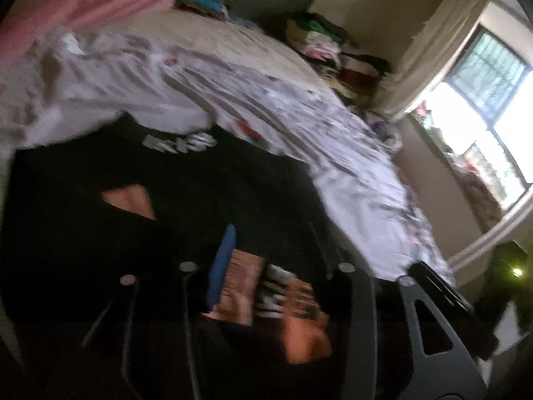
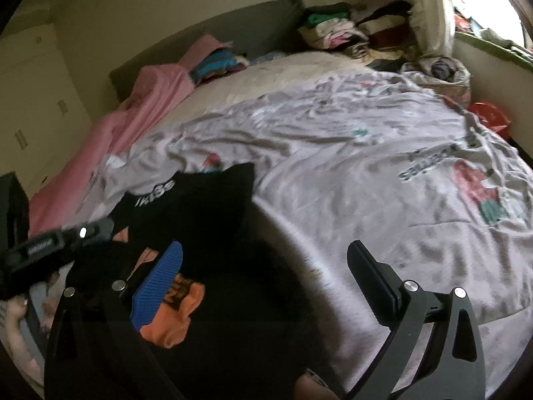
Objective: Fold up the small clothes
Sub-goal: 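Lay the held sleeve across the shirt body with the left gripper and release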
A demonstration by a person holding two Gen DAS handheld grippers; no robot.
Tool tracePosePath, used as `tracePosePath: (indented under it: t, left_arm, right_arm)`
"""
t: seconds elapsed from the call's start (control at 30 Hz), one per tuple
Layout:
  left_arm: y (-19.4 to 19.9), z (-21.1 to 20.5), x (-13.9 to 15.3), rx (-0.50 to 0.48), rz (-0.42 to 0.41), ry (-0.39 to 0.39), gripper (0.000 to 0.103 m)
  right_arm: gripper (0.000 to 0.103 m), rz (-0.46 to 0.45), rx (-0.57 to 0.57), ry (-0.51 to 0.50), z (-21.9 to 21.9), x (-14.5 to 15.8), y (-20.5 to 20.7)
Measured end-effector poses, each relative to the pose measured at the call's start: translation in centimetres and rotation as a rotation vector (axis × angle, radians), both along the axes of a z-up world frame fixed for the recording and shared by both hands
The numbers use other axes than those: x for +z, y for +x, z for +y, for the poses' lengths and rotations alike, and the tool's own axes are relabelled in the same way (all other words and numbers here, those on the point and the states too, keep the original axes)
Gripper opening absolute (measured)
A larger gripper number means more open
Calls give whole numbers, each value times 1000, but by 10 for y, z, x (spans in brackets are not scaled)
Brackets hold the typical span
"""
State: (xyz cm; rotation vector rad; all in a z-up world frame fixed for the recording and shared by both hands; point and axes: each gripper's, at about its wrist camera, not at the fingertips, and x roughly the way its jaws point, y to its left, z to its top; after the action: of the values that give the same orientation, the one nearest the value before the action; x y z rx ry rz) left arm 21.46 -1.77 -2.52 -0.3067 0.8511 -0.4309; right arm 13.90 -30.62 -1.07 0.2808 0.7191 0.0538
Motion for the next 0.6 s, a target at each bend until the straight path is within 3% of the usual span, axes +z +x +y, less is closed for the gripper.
tracePosePath:
  t: [0.1, 0.2, 0.27, 0.33, 0.4, 0.43, 0.5, 0.6]
  left_arm:
    - [4, 20, 1, 91, -40, 102, 43]
    - [9, 46, -3, 173, -44, 150, 48]
    - [12, 66, -5, 218, -41, 163, 49]
    - [15, 82, -6, 252, -40, 163, 49]
    - [16, 100, -4, 296, -45, 163, 50]
    - [16, 108, -3, 313, -46, 159, 52]
    - [14, 124, 0, 354, -58, 160, 54]
    - [11, 144, 4, 409, -66, 152, 54]
  right_arm:
    - [98, 31, 88, -1, 22, -6, 4]
    - [97, 80, 181, -11, 51, -17, 11]
    - [78, 125, 223, -19, 69, -29, 18]
    - [69, 173, 220, -26, 80, -43, 27]
    - [52, 193, 223, -16, 85, -52, 32]
    - [34, 200, 236, -12, 91, -57, 35]
    - [13, 171, 258, -35, 98, -55, 34]
    - [9, 63, 307, -89, 109, -30, 26]
